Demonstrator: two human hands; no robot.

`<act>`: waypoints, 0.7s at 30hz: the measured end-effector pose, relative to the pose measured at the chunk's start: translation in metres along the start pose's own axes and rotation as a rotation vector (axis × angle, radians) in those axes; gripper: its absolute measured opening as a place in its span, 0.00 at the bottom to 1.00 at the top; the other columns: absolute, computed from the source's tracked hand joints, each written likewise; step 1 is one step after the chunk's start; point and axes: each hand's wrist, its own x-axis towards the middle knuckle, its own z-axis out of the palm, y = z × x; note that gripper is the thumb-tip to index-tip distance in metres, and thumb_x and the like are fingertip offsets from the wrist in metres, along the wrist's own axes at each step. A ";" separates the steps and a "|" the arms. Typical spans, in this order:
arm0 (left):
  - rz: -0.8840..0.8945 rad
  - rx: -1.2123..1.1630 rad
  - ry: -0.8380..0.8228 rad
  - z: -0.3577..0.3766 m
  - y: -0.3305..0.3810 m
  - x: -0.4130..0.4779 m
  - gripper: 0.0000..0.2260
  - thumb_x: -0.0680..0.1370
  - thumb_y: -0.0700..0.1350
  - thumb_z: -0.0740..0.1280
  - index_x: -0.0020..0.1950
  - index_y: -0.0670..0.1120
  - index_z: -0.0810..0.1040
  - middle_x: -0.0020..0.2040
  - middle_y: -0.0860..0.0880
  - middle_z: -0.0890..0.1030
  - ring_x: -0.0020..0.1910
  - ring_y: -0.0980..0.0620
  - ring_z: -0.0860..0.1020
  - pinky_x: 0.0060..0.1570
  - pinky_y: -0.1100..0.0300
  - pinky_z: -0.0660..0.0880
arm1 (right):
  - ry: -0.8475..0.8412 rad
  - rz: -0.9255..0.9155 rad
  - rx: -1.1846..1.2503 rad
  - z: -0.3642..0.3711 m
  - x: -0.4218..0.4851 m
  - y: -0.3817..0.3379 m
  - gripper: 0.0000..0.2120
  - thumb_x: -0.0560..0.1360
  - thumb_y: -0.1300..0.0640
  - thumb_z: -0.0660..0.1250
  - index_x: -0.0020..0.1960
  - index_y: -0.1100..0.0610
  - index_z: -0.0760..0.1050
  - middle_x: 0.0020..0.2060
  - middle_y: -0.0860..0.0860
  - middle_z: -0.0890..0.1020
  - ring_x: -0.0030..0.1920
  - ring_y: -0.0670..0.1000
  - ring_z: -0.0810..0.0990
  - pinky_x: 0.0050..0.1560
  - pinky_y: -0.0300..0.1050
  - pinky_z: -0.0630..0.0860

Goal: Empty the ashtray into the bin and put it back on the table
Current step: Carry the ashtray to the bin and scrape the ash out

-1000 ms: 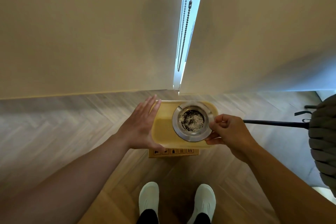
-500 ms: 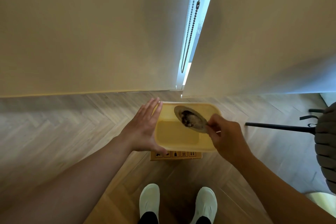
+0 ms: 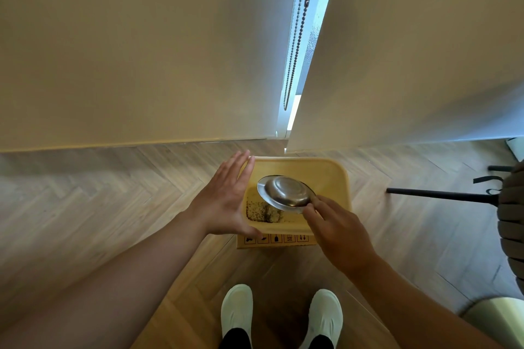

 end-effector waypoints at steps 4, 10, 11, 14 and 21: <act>-0.007 -0.012 -0.002 -0.002 0.001 0.001 0.69 0.56 0.75 0.73 0.81 0.47 0.36 0.82 0.49 0.37 0.80 0.50 0.35 0.80 0.51 0.43 | 0.003 0.007 -0.003 -0.002 -0.002 0.003 0.14 0.63 0.66 0.81 0.46 0.63 0.82 0.45 0.61 0.85 0.48 0.59 0.85 0.37 0.50 0.84; -0.009 -0.004 -0.001 -0.002 0.002 0.000 0.69 0.56 0.75 0.73 0.81 0.47 0.36 0.82 0.49 0.37 0.80 0.51 0.34 0.80 0.51 0.43 | 0.041 -0.013 -0.002 -0.005 -0.002 0.003 0.12 0.64 0.66 0.79 0.45 0.64 0.82 0.47 0.63 0.85 0.51 0.61 0.85 0.41 0.49 0.83; -0.009 -0.004 -0.003 -0.002 0.002 0.000 0.69 0.56 0.75 0.73 0.81 0.47 0.35 0.82 0.49 0.36 0.80 0.51 0.34 0.80 0.51 0.43 | 0.044 -0.018 0.000 -0.005 -0.002 0.003 0.11 0.64 0.66 0.79 0.45 0.64 0.82 0.47 0.63 0.85 0.52 0.61 0.85 0.41 0.49 0.83; -0.011 -0.004 -0.007 -0.003 0.003 0.000 0.69 0.56 0.75 0.72 0.81 0.48 0.35 0.82 0.49 0.36 0.80 0.51 0.34 0.80 0.52 0.43 | 0.068 -0.035 0.010 -0.004 -0.003 0.005 0.09 0.67 0.66 0.75 0.47 0.64 0.80 0.48 0.64 0.84 0.52 0.62 0.84 0.43 0.49 0.83; -0.012 0.006 -0.016 -0.005 0.006 0.001 0.69 0.57 0.76 0.72 0.80 0.47 0.34 0.82 0.49 0.35 0.80 0.51 0.33 0.80 0.51 0.42 | 0.103 -0.065 -0.039 0.004 -0.010 0.008 0.16 0.79 0.64 0.56 0.44 0.65 0.82 0.50 0.66 0.84 0.55 0.64 0.83 0.46 0.50 0.83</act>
